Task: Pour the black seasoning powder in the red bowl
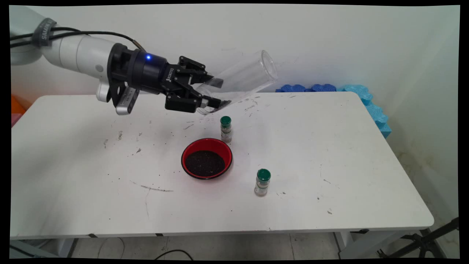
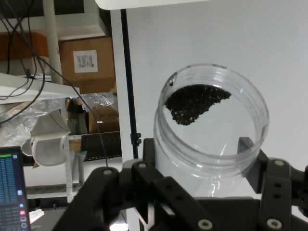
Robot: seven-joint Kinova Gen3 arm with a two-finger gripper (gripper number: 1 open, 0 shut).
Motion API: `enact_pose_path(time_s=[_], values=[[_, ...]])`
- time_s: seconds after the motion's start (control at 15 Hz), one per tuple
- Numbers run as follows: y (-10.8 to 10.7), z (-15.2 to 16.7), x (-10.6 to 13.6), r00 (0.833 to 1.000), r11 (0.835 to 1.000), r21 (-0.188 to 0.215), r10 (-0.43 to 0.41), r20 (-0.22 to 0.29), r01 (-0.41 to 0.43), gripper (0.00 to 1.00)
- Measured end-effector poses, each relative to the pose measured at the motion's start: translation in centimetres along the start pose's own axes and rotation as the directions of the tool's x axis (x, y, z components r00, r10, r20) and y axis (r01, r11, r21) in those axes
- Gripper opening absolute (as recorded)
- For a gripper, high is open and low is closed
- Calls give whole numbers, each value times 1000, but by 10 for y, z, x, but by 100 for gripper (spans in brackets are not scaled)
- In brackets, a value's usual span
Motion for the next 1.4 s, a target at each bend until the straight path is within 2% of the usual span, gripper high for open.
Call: enact_pose_path(time_s=[0.53,0.73,1.0,1.13,1.33,1.4], values=[[2,-4,4,996,997,2,79,-29,-79,0],[4,-5,7,988,990,15,144,-48,-143,0],[6,-6,9,970,972,35,234,-68,-232,0],[6,-6,9,954,956,51,292,-74,-289,0],[5,-5,10,912,914,87,403,-71,-397,0],[5,-5,10,891,892,101,448,-68,-441,0]])
